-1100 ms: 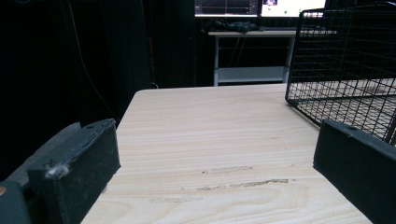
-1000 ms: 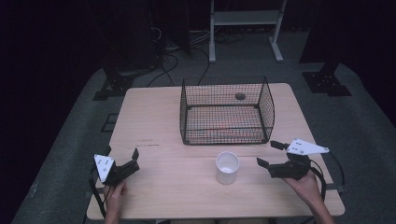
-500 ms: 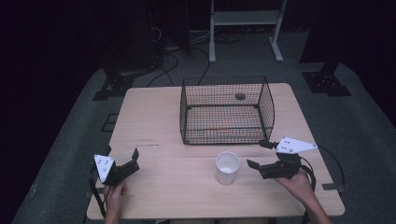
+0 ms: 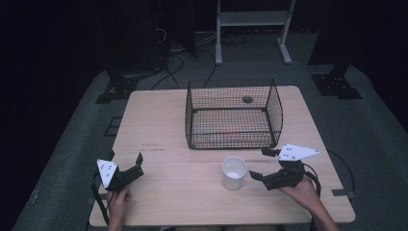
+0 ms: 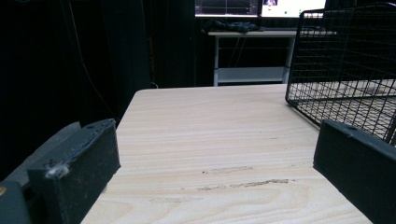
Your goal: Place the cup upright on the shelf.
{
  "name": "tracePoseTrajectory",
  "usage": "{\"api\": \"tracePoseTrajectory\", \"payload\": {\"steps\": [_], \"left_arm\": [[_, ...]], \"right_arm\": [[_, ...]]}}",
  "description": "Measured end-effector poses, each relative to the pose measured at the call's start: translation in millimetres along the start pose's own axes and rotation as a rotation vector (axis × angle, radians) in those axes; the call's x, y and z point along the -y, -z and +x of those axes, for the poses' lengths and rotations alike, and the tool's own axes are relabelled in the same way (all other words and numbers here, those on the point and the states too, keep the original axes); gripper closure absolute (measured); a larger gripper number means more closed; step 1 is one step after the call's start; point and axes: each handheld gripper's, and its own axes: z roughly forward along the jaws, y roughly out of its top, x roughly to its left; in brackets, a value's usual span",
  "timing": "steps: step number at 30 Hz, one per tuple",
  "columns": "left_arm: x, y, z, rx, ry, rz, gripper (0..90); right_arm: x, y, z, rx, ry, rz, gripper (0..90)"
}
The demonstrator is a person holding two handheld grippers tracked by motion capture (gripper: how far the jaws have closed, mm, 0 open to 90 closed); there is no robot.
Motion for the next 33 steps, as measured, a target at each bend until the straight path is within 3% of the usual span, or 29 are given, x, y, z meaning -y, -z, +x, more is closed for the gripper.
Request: {"api": "tracePoseTrajectory", "payload": {"steps": [7, 33], "left_arm": [[0.0, 0.0, 0.1, 0.000, 0.001, 0.000, 0.0], [0.0, -0.1, 0.5, 0.000, 0.003, 0.000, 0.0]], "right_arm": [[-0.6, -5.1, 6.1, -0.014, 0.008, 0.017, 3.2], [0.2, -38.4, 20.5, -0.092, 0.019, 0.074, 1.9]]}}
